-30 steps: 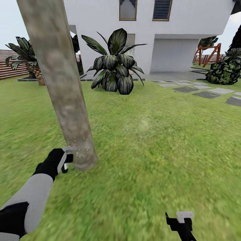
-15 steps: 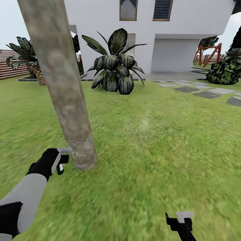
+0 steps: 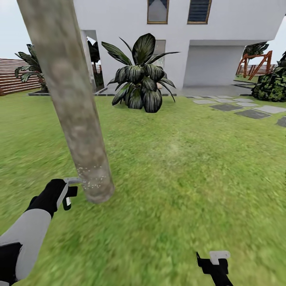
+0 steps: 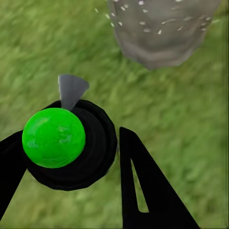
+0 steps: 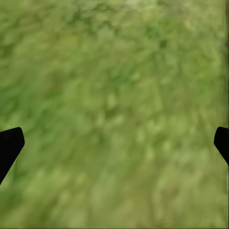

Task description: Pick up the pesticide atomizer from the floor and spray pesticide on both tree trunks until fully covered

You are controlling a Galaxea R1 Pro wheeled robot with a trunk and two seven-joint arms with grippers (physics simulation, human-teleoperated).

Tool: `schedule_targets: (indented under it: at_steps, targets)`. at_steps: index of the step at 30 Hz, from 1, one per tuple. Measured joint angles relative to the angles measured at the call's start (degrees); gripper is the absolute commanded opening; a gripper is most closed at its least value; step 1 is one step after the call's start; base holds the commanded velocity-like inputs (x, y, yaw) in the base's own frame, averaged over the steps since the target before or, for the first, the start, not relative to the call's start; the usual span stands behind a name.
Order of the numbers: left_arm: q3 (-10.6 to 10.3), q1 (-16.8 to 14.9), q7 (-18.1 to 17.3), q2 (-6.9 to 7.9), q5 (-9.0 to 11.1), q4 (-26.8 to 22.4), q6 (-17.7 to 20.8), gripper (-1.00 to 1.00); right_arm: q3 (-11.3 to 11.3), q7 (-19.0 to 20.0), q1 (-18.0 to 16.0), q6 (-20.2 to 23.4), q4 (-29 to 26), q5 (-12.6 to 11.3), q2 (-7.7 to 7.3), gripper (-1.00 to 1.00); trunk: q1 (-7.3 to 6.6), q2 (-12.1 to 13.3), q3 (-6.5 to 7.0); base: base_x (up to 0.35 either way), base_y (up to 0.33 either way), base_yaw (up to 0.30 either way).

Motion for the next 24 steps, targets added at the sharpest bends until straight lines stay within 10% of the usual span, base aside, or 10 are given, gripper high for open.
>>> schedule_targets:
  at_steps: [24]
  targets:
    - [0.0, 0.2, 0.2, -0.04, 0.0, 0.1, 0.2, -1.00, 0.0, 0.0, 0.0, 0.0, 0.0, 0.0, 0.00, 1.00, -0.01, 0.0, 0.00, 0.020, -0.276, 0.000]
